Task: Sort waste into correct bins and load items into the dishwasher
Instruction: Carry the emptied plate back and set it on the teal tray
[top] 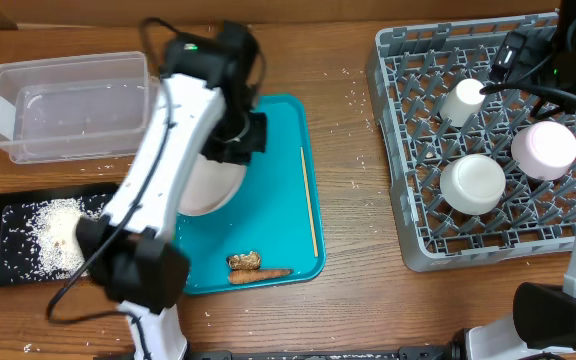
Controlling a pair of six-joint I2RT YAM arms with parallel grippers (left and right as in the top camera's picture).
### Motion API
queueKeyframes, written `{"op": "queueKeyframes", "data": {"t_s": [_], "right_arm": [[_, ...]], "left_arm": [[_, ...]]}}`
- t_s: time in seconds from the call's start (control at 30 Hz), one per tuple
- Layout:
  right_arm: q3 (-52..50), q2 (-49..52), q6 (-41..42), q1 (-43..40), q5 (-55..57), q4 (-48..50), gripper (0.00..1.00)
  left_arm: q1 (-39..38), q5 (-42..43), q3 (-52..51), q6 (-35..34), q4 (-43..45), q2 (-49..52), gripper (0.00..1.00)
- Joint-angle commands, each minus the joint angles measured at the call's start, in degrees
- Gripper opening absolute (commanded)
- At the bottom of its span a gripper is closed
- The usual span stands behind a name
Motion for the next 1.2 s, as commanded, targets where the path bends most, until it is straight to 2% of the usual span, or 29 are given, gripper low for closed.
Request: {"op": "queueKeyframes", "data": {"t_s": [0.0,0.3,0.7,0.97,1.17], "right_arm": [[0.1,0.0,0.4,0.0,0.4,0.2,1.00],[0.1,0.0,0.4,0.0,0.4,0.2,1.00],[0.1,0.0,0.4,0.0,0.4,0.2,1.00],[0.1,0.0,0.4,0.0,0.4,0.2,1.00],[0.1,0.0,0.4,0.0,0.4,0.2,1.00]], "left_arm": [[-3.0,-2.0,0.9,-2.4,-0.6,6.1,0.05],[-4.6,-0.7,0.9,-3.6,-1.0,14.7,0.05],[-4.6,-0.7,0.9,-4.1,-1.8,16.0,0.16],[-4.3,1.3,1.7,-4.1,-2.8,15.8,0.15],[-2.6,2.2,6.3,-4.1,-3.4,15.6,0.13]]}}
